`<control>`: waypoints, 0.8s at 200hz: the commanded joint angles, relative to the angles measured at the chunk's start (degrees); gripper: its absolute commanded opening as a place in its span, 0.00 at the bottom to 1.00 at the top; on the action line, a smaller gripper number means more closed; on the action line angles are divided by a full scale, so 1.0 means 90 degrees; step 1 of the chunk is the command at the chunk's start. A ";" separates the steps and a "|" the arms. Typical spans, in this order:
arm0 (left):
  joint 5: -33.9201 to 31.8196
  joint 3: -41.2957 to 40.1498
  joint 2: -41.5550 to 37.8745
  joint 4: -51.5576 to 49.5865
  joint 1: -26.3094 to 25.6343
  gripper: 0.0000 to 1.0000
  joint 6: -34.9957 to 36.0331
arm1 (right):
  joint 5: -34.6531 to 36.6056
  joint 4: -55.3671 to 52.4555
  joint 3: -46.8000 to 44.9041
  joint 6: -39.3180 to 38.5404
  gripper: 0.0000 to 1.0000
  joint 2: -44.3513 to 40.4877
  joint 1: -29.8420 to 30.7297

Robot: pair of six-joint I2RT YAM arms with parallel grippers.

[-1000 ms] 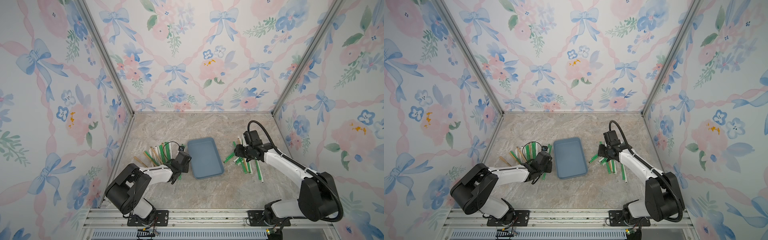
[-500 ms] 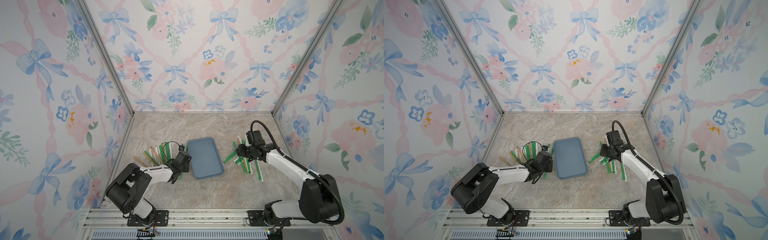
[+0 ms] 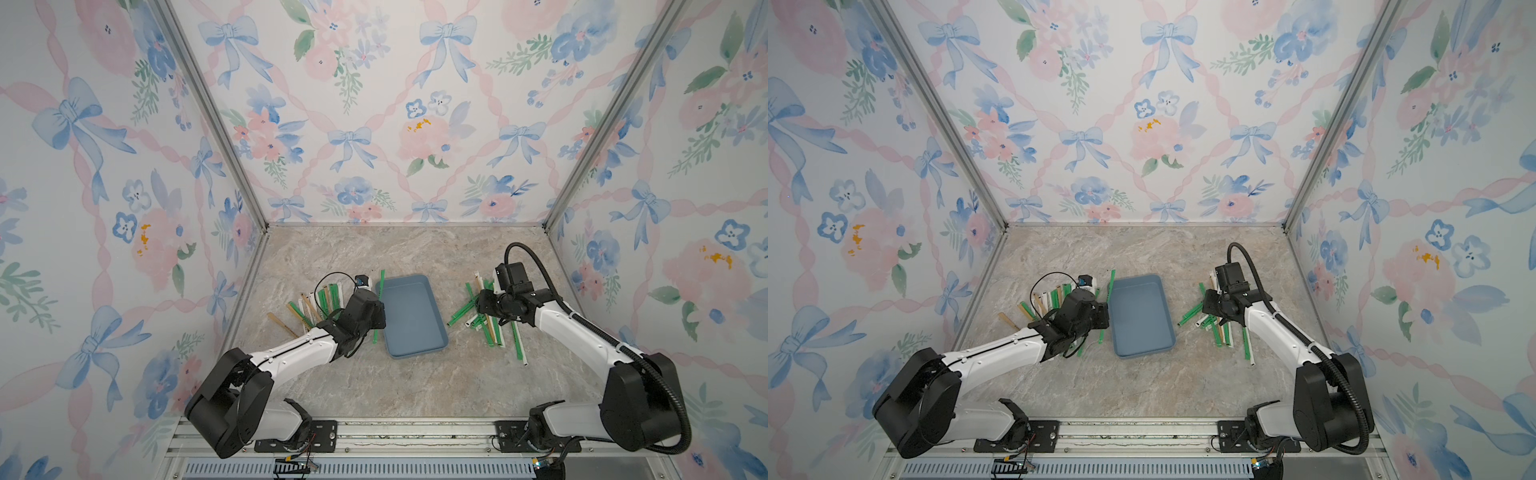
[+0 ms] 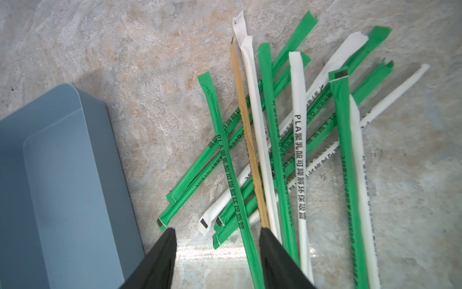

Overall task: Put the straws into the storage box
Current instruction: Place the straw in the storage box.

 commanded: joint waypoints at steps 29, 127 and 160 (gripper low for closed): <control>0.0625 0.0249 0.0782 0.0460 -0.0351 0.00 -0.0886 | -0.0087 0.0094 -0.0137 0.0273 0.55 0.0030 -0.0053; 0.0314 0.0395 0.1196 0.0730 -0.0513 0.00 -0.1368 | -0.0083 0.0114 0.0339 0.0304 0.54 0.0728 0.0319; 0.0493 0.0501 0.1524 0.0739 -0.0545 0.00 -0.1470 | 0.0029 0.0145 0.0526 0.0472 0.53 0.1052 0.0406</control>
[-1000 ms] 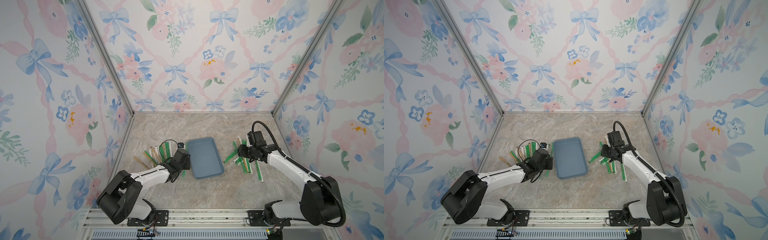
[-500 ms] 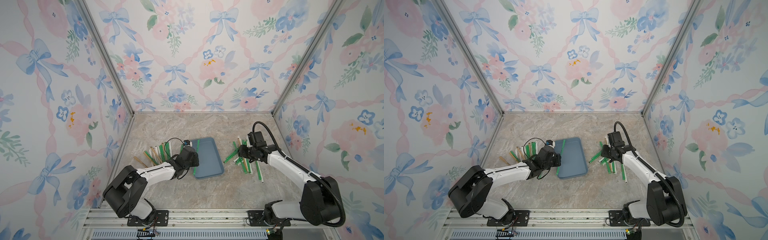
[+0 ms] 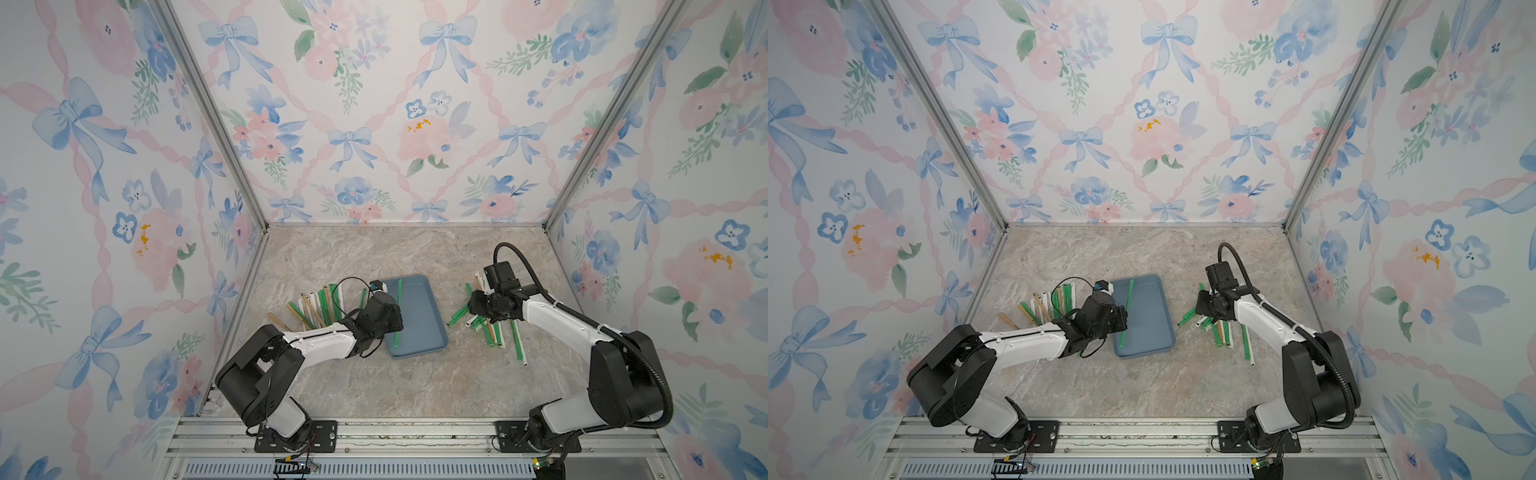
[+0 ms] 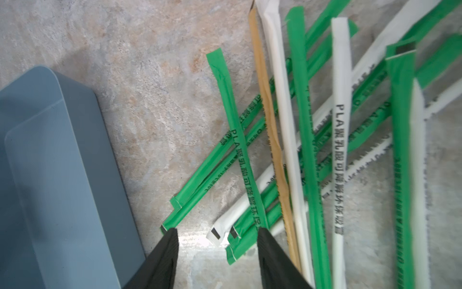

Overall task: Put the straws into the storage box
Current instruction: Place the straw in the storage box, then pick up the straw from the center of the board.

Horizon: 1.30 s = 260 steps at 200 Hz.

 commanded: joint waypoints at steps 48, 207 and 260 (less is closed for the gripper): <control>-0.0181 -0.0036 0.0073 0.0040 -0.0148 0.05 -0.0308 | 0.0779 -0.0400 0.0381 -0.0208 0.50 0.0211 0.0074; -0.0564 -0.0450 -0.0640 0.0021 -0.0392 0.49 -0.0084 | 0.0463 -0.0923 0.1062 -0.1428 0.33 0.1609 -0.0169; -0.0700 -0.0734 -0.0962 0.0009 -0.0388 0.53 0.0098 | 0.0540 -0.0915 0.1062 -0.1437 0.17 0.1651 -0.0171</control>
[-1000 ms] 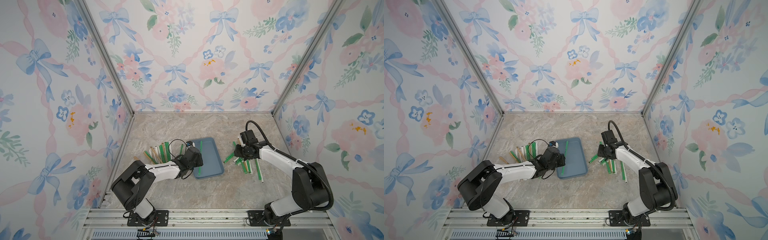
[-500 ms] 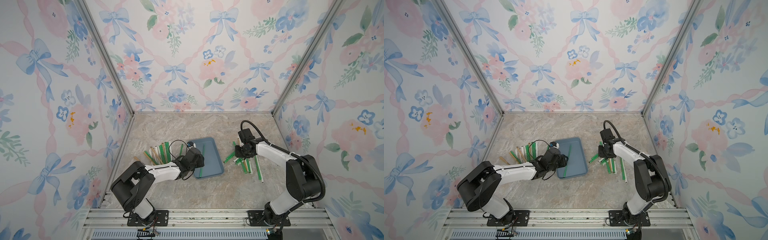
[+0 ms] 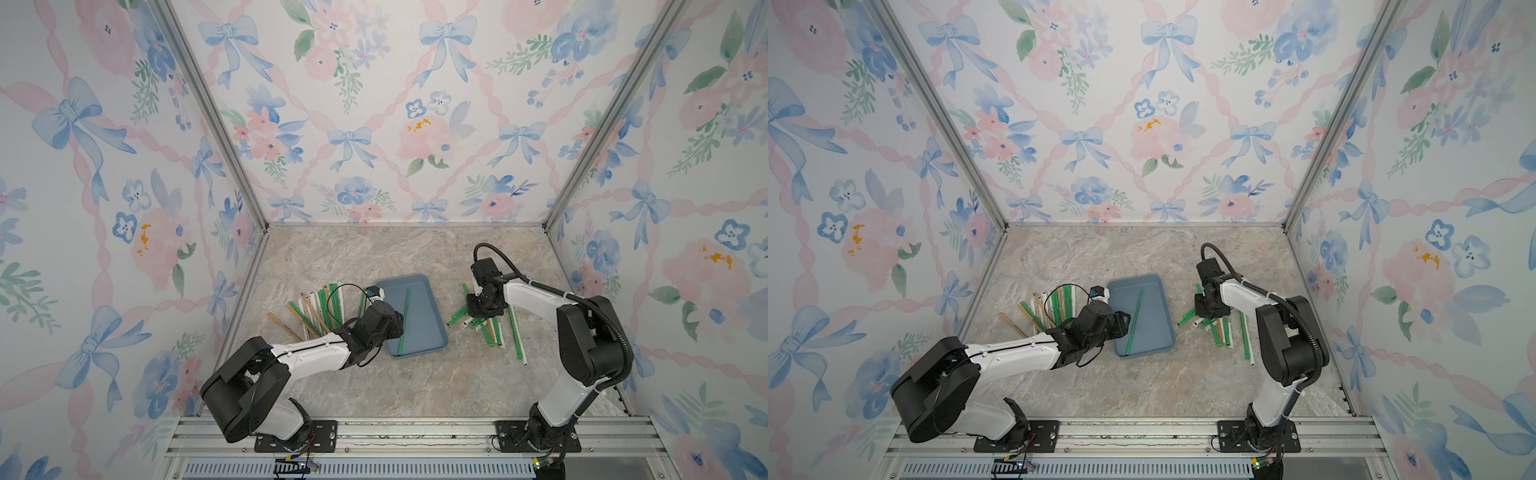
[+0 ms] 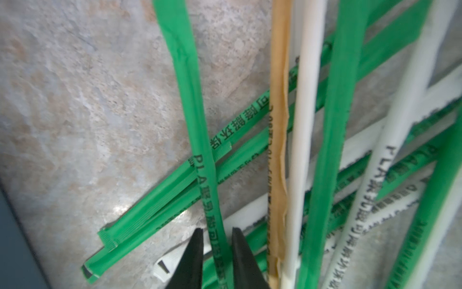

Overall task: Put the straws into the storage box
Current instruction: Pick up the straw from the center of the board.

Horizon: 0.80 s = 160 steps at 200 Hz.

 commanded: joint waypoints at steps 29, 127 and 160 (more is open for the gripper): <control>-0.0151 -0.0156 -0.0257 -0.0035 -0.0021 0.54 0.0390 | 0.0032 -0.0208 0.0158 -0.0005 0.10 -0.0075 -0.0054; -0.0811 -0.0574 -0.1086 -0.0045 0.0106 0.72 0.0873 | -0.1045 -0.0098 0.0208 0.1154 0.06 -0.1682 0.0534; -0.1388 -0.0828 -0.1538 -0.0317 0.0289 0.81 0.0662 | -0.1617 0.0772 0.0209 0.1819 0.07 -0.1393 0.1317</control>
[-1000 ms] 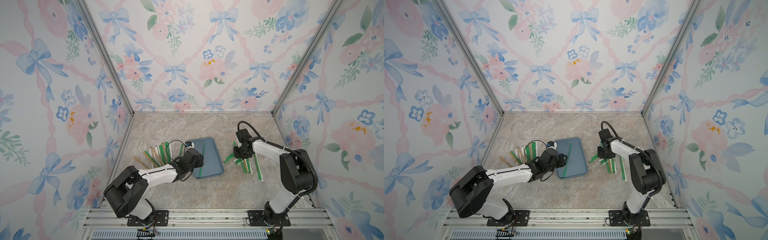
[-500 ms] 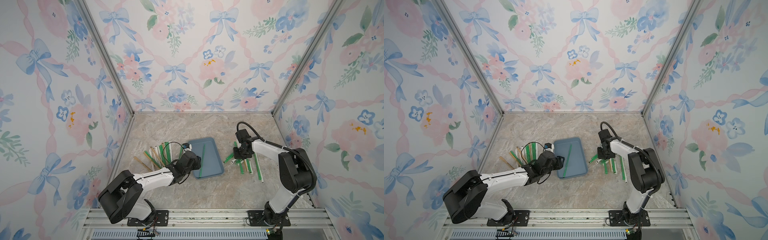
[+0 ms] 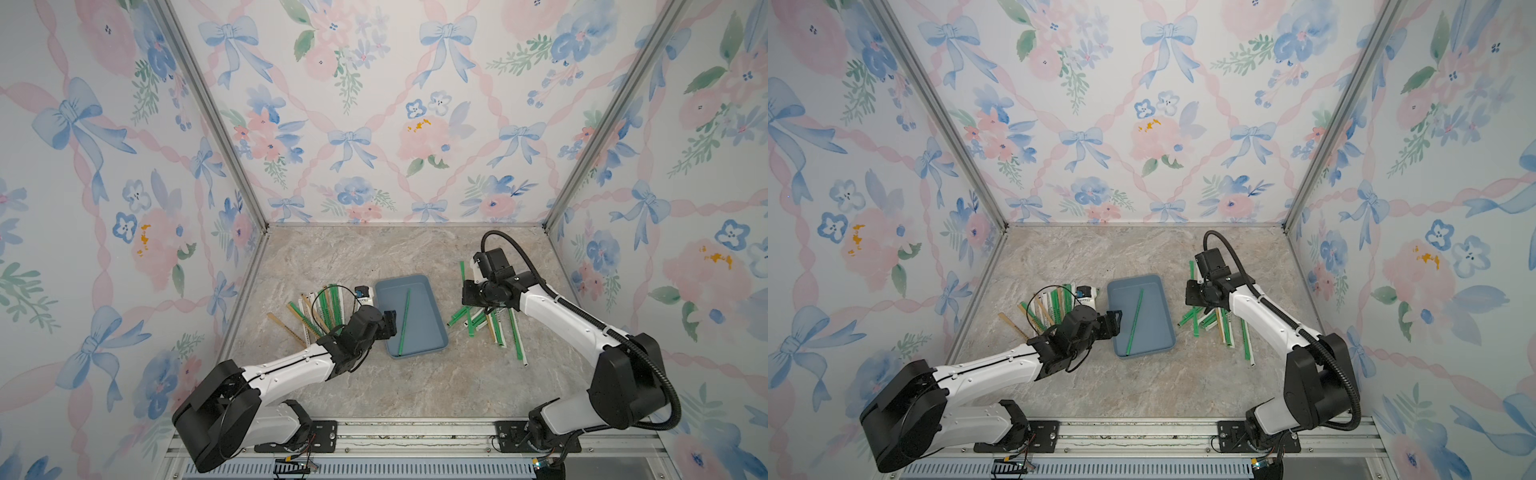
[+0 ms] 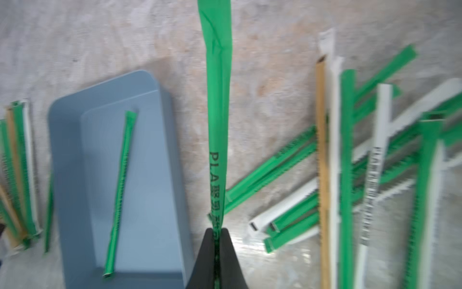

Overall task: Put the straws into the storage box
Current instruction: Pick up the straw from the center of the board, then place the straw in the storage box, then pick up the straw from the center of the board.

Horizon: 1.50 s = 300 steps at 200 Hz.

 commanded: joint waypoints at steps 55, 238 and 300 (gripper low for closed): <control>0.0002 0.0122 0.0310 -0.1408 0.0960 0.71 0.0234 | -0.0797 0.1206 0.0415 0.0826 0.07 0.1564 0.1137; -0.0066 0.0544 0.1739 -0.1416 0.1297 0.45 0.0736 | 0.0504 0.0547 0.0173 0.0284 0.40 0.0852 0.1090; 0.0052 0.0521 0.1960 -0.1412 0.1292 0.19 0.0781 | 0.0768 0.0229 -0.0460 0.0064 0.41 0.0154 0.0382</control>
